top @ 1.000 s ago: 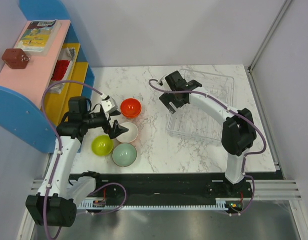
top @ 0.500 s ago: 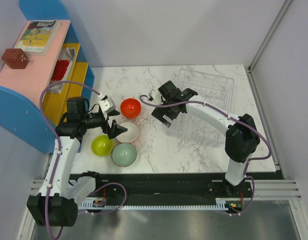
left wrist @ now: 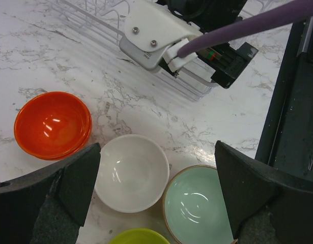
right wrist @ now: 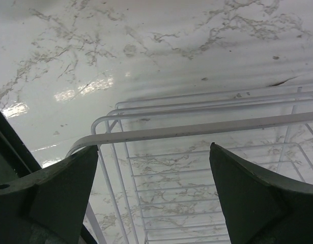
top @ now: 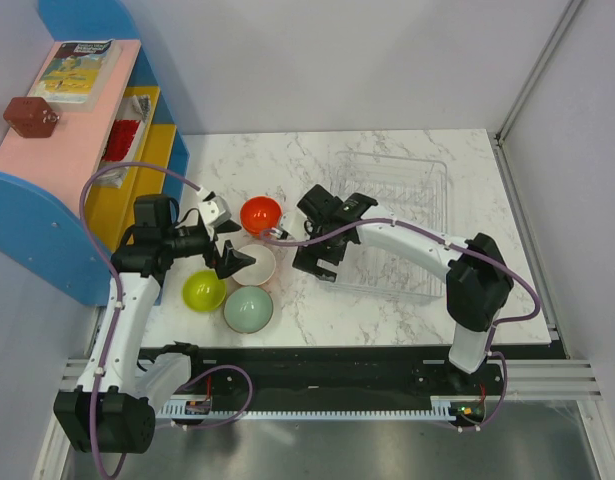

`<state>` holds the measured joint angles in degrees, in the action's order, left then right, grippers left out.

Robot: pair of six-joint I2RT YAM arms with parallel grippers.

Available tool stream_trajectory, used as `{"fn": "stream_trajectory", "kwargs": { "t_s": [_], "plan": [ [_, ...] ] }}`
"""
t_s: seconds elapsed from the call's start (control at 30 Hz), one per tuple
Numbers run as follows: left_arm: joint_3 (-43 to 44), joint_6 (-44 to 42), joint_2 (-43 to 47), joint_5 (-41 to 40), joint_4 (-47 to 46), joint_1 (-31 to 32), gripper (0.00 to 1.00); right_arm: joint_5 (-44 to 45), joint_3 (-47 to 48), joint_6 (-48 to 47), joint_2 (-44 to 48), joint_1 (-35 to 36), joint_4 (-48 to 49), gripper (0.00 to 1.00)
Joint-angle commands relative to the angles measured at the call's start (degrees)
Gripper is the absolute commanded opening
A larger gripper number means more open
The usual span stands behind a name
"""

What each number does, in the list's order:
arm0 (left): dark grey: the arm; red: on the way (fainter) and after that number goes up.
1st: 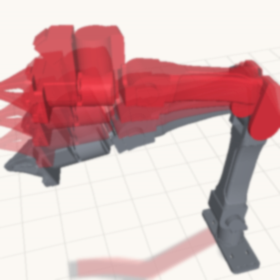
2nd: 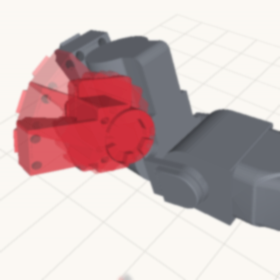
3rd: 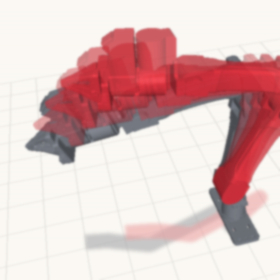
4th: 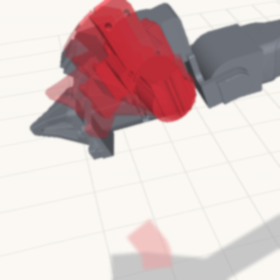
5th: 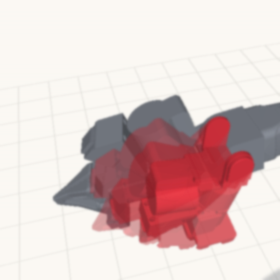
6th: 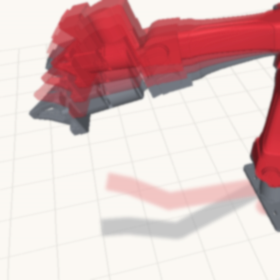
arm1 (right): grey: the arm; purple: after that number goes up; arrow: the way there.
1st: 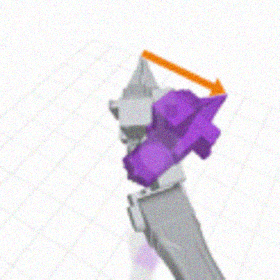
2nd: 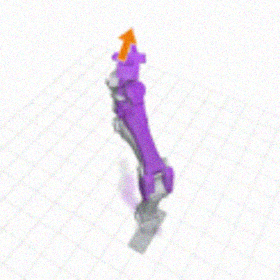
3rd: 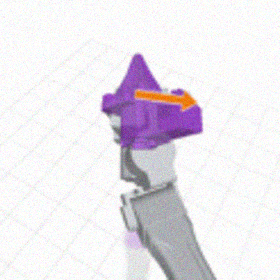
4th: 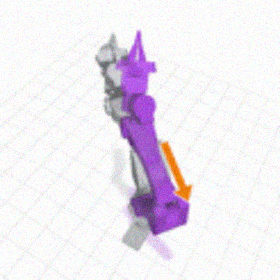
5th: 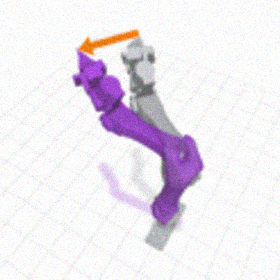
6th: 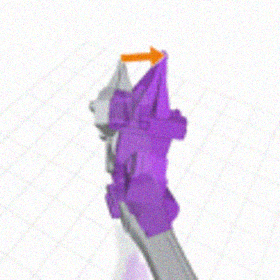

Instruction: Load the bowls into the dish rack

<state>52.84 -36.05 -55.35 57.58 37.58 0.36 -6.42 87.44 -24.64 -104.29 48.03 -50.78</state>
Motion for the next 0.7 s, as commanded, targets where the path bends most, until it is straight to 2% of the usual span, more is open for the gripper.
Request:
{"fn": "stream_trajectory", "kwargs": {
  "t_s": [0.0, 0.17, 0.2, 0.23, 0.47, 0.67],
  "plan": [
    [-0.5, -1.2, 0.5, 2.7, -0.4, -0.3, 1.00, -4.2, -0.6, -2.8, 2.8, 1.4, -4.2, 0.98],
    [-0.6, -1.5, 0.3, 3.1, -0.5, -1.8, 1.00, 2.4, 0.4, -1.4, 3.6, 1.2, -1.8, 0.98],
    [-0.5, -1.5, 0.3, 3.1, -0.4, -1.8, 1.00, 7.4, 0.6, -0.8, 3.3, 1.0, -1.0, 0.98],
    [-0.6, -1.5, 0.2, 3.2, -0.5, -1.7, 1.00, 8.8, 1.1, -0.5, 3.0, 0.8, -0.6, 0.98],
    [-0.7, -1.7, 0.0, 3.6, -0.5, -1.9, 1.00, 15.2, 9.5, 0.6, 0.3, -7.1, 0.3, 0.98],
    [-0.5, -1.7, -0.9, 4.0, -0.5, -1.9, 1.00, 22.0, 17.4, 5.4, -5.8, -14.9, 8.4, 0.98]
  ]
}}
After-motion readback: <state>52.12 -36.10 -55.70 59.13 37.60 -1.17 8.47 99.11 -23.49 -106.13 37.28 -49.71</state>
